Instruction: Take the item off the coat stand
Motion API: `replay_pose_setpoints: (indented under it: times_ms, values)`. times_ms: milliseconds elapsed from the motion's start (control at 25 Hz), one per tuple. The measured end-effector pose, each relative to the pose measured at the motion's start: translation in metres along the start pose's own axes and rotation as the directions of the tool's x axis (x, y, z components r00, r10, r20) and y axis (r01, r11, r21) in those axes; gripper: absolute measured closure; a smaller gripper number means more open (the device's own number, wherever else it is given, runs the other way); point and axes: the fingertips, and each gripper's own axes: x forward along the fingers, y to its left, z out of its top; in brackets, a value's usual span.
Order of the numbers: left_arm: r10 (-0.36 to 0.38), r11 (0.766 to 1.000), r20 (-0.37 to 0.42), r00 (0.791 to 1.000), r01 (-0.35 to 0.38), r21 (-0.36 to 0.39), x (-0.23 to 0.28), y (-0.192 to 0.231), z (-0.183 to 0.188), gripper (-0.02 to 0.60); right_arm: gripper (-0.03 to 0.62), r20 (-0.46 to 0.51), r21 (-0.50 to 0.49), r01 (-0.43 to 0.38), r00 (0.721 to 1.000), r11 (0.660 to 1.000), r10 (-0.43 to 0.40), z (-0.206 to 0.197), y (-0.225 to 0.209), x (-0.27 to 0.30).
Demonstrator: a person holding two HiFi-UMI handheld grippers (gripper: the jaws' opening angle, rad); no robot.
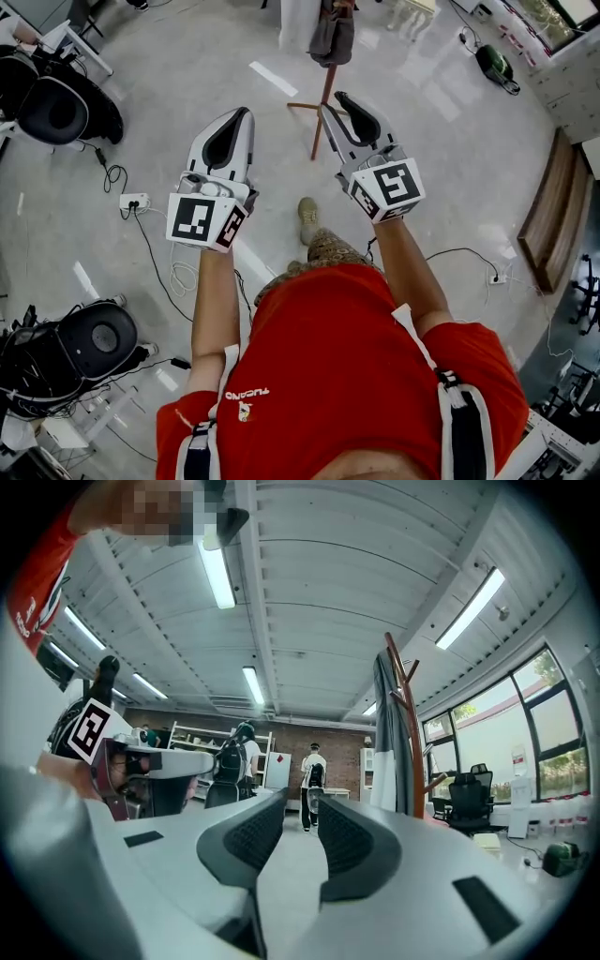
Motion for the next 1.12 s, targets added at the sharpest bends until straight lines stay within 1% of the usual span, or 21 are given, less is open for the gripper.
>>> replay_pose_setpoints:
  times_ms: [200,360,480,680,800,960,1120]
  values:
    - [-0.012,1.000,-0.004,1.000,0.012,0.001,0.034,0.028,-0.012,0.572,0.427,-0.038,-0.019,0.072,0.997,0.997,-0.073,-0.019,-0.030,0.039]
    - [-0.019,1.000,-0.015,1.000,0.019,0.000,0.072,0.057,-0.027,0.572,0.399,-0.061,-0.040,0.172,0.983,0.984,-0.174,-0.040,-0.068,0.076]
    - [-0.026,1.000,-0.020,0.999,0.026,-0.001,0.108,0.081,-0.037,0.572,0.382,-0.080,-0.050,0.245,0.965,0.968,-0.249,-0.057,-0.102,0.106]
    - [-0.028,1.000,-0.037,0.999,0.028,0.004,0.171,0.113,-0.058,0.572,0.361,-0.123,-0.066,0.339,0.931,0.938,-0.345,-0.092,-0.160,0.156]
    - [-0.030,0.999,-0.059,0.998,0.031,0.016,0.206,0.127,-0.076,0.572,0.349,-0.158,-0.067,0.368,0.914,0.928,-0.373,-0.116,-0.189,0.186]
    - [-0.025,1.000,-0.090,0.996,0.027,0.011,0.248,0.149,-0.099,0.572,0.338,-0.200,-0.072,0.408,0.888,0.910,-0.414,-0.146,-0.223,0.220]
    - [-0.047,0.999,-0.112,0.993,0.046,-0.006,0.276,0.163,-0.111,0.572,0.332,-0.278,-0.031,0.467,0.845,0.883,-0.457,-0.182,-0.247,0.239]
